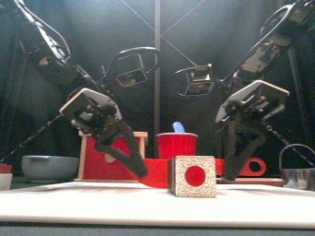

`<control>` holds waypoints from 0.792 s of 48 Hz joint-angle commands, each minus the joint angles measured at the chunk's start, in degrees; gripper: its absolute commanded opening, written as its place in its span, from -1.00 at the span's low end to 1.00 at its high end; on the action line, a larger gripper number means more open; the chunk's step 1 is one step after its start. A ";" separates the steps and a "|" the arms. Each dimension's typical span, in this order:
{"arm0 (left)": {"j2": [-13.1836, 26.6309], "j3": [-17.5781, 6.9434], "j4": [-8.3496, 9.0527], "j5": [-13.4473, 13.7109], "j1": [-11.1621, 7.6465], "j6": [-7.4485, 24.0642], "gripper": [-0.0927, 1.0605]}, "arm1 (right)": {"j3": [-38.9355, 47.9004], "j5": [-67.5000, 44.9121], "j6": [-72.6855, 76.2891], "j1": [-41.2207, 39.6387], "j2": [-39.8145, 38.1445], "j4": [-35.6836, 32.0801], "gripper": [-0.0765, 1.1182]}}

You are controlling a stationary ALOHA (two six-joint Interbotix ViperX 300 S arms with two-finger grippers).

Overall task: Cut the sushi into 4 pieces with the knife
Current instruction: Cut the sushi into 4 pieces

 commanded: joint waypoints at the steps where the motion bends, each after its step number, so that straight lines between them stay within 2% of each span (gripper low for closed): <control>1: -1.58 -0.26 1.14 0.44 1.14 0.35 -0.32 | -0.88 0.70 -0.18 -1.14 -3.60 -0.26 -0.68; 8: -4.83 -0.26 1.85 0.53 1.05 0.26 -0.32 | -1.23 2.11 -0.18 -0.97 -7.12 -0.26 -0.68; 16: -8.44 -0.18 1.76 0.53 0.44 0.18 -0.32 | -1.32 2.72 -0.18 -0.18 -10.99 0.53 -0.68; 21: -9.49 -0.26 1.67 0.53 -2.37 0.18 -0.32 | -1.05 2.72 -0.18 1.32 -12.30 1.23 -0.68; 28: -9.49 -0.62 1.49 0.44 -5.19 0.09 -0.32 | -0.79 2.72 -0.18 3.16 -12.30 2.55 -0.68; 33: -9.32 -0.88 0.09 0.53 -6.77 -0.18 -0.32 | -0.35 2.37 -0.18 4.31 -12.13 3.69 -0.68; 38: -8.96 -0.88 -2.55 0.53 -7.82 -0.09 -0.32 | 0.18 1.76 -0.18 5.01 -11.51 4.83 -0.68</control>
